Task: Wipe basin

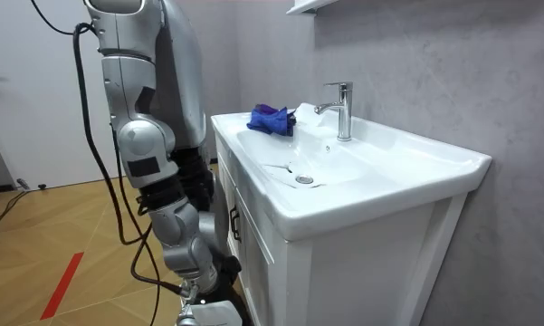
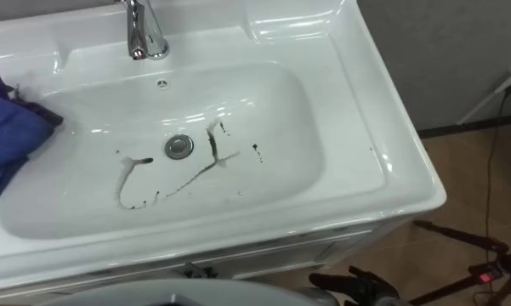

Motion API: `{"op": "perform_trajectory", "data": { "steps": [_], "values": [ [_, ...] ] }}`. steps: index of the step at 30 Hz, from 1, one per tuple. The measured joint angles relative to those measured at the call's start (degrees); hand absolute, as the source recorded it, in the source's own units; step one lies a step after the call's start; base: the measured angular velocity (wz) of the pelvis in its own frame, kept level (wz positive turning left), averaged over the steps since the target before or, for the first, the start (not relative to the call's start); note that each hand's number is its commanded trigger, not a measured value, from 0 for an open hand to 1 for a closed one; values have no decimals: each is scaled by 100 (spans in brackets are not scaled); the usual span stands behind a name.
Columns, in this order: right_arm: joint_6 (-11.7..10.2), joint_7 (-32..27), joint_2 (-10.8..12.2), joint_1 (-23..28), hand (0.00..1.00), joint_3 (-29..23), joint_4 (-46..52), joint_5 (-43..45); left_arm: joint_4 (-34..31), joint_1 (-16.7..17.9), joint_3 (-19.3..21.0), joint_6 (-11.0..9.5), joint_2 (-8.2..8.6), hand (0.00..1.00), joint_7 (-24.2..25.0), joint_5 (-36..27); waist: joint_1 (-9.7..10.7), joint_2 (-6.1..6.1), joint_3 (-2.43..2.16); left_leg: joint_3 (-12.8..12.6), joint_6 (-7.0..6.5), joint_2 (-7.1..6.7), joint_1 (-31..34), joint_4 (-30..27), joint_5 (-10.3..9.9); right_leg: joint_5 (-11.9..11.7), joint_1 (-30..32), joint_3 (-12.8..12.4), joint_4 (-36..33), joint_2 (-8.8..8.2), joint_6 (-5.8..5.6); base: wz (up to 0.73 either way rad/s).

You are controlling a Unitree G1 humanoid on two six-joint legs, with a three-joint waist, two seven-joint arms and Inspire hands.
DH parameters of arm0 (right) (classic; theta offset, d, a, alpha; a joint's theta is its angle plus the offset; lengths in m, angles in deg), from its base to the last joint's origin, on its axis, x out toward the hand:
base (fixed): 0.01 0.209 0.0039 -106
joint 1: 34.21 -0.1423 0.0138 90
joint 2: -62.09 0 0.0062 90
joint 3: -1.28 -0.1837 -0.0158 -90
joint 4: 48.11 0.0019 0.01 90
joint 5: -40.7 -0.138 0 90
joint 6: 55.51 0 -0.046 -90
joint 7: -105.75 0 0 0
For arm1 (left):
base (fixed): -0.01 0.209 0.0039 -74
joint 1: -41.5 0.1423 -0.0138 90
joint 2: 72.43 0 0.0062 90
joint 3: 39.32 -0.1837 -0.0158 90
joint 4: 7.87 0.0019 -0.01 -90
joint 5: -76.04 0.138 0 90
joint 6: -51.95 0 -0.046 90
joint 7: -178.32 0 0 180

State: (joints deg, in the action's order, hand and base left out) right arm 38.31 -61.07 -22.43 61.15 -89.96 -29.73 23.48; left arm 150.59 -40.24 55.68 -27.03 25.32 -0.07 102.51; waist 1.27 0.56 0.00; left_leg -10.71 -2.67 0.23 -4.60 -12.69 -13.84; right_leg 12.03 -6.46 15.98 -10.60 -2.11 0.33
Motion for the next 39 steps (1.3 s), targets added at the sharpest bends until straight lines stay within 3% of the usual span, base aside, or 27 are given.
{"op": "perform_trajectory", "data": {
  "steps": [8, 18, 20, 30, 36, 39],
  "values": [
    [0, 71, 2, -19, 0, 7, -27, 2, -14, -17, 35, -30, 1, 0, -232, -35, -8, 56, 4, 8, 1, -3, 7, 0, 0, 7, -10, 32, 10, -5, -5, 0],
    [118, 266, -4, -151, 0, -2, -187, 210, 26, 158, 439, -127, -6, 0, -292, -1102, -39, 156, 7, 149, 8, -14, 122, -91, -5, 25, -2, 190, 21, -20, 1, 8],
    [125, 284, -5, -132, 0, -8, -191, 209, 73, 187, 598, -129, -1, 0, -354, -1161, -77, 150, 3, 184, 11, -17, 102, -83, -7, 25, -62, 237, 95, -14, 1, 10],
    [258, 323, -69, -108, 0, -256, -195, 496, 257, 567, 1773, -181, -74, 0, -884, -3027, -365, 92, -8, 512, 19, -95, 0, -103, -12, 77, -299, 505, 83, -51, -26, 15],
    [383, 302, -246, 25, 0, -448, -193, 559, 253, 769, 2569, -259, -265, 0, -1252, -3977, -676, -30, 6, 676, 15, -148, 5, -98, -14, 145, -353, 653, 82, -96, -40, 14],
    [385, 203, -454, 126, 0, -549, -202, 639, 313, 831, 2982, -291, -504, 0, -1530, -4470, -816, -156, 6, 776, 8, -188, 17, -95, -5, 189, -343, 758, 13, -144, -52, 15]
  ]
}}
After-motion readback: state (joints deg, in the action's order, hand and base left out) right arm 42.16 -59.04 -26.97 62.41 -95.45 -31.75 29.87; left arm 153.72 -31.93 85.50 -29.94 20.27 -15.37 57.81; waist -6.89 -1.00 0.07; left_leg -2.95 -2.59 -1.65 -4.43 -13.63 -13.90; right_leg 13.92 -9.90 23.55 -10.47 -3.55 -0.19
